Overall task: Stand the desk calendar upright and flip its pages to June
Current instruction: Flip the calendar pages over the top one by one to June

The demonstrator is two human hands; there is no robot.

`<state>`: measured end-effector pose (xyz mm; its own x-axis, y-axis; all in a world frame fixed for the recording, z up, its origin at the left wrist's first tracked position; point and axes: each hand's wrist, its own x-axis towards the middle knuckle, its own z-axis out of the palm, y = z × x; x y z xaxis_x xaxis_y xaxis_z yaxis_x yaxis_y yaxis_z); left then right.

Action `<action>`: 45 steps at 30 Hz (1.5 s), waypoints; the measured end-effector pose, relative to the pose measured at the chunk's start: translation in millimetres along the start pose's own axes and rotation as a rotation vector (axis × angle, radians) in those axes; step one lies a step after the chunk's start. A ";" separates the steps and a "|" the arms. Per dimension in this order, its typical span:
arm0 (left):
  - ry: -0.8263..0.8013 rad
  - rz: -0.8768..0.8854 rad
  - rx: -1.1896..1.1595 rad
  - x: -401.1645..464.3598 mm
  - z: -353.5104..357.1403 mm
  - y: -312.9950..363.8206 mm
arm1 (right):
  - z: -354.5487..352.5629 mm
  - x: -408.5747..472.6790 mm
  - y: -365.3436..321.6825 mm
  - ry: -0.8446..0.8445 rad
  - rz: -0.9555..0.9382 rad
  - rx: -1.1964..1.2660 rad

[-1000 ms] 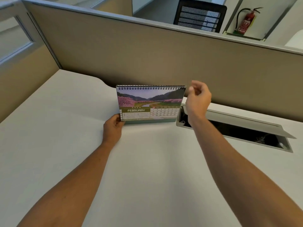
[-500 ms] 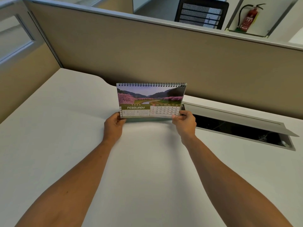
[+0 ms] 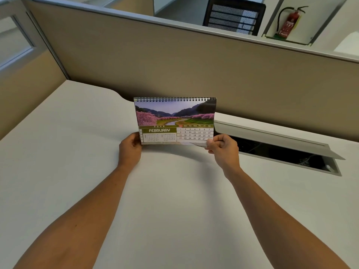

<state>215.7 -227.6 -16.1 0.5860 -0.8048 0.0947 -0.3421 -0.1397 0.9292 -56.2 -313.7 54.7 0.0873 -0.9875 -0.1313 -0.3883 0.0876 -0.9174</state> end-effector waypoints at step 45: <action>0.020 -0.034 -0.039 2.5 1.1 -2.8 | 30.1 32.8 -8.5 0.049 0.079 -0.033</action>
<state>217.3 -229.8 -18.9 0.6116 -0.7881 0.0701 -0.2932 -0.1435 0.9452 -22.4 -342.8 46.9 0.0108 -0.9830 -0.1832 -0.4222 0.1616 -0.8920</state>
